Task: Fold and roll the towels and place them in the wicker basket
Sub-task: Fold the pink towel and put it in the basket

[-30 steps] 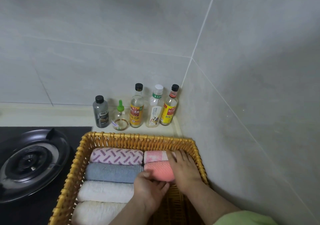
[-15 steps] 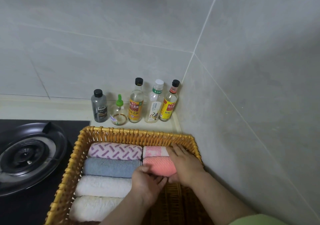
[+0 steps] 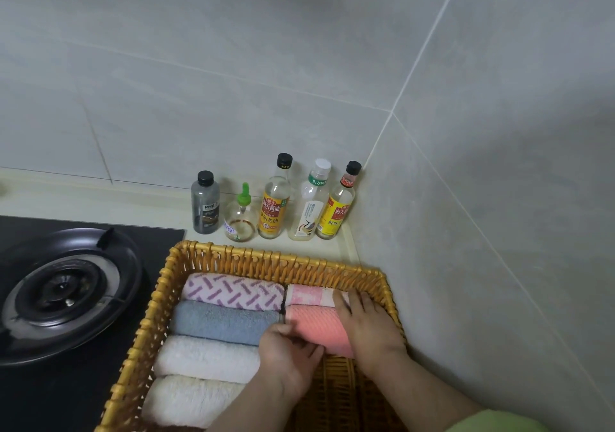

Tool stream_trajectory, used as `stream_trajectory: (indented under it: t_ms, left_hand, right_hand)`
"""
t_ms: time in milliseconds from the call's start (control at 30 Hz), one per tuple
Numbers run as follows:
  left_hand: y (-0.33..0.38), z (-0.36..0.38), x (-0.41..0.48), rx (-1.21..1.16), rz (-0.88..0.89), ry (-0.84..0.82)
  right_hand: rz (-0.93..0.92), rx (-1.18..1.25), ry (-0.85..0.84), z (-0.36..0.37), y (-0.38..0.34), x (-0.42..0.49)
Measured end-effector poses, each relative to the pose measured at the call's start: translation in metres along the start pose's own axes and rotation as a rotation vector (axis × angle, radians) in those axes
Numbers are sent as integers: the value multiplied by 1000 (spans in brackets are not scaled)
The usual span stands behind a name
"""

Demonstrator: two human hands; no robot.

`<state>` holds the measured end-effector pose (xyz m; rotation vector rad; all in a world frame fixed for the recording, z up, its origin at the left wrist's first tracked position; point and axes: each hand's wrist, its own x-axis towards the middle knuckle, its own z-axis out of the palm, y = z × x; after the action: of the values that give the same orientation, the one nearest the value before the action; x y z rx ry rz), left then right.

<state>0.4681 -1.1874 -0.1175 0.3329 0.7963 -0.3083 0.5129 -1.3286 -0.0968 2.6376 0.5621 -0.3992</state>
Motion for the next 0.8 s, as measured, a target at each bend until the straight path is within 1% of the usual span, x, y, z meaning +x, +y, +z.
stream_trajectory:
  t_ms: [167,300,367,467,600,667,800]
  left_hand:
    - [1,-2,2,16,-1,3]
    - [0,-2,1,39,5,2]
    - [-1,-3,0,48,0,-2]
    - [-2,-1,-3,84,-14,20]
    - [-15,4,-12,104,-76,62]
    - [-25,9,-14,25,-119,63]
    - [-28,17,-12,-305,-116,25]
  right_hand:
    - [61,-25,49,5,-6,3]
    - [49,64,64,4,-3,6]
    - [6,196,34,-3,2,3]
    - [-12,521,14,-18,16,-8]
    - [29,674,112,-19,30,-18]
    - [41,707,79,-18,31,-17]
    - [6,732,-41,-22,28,-1]
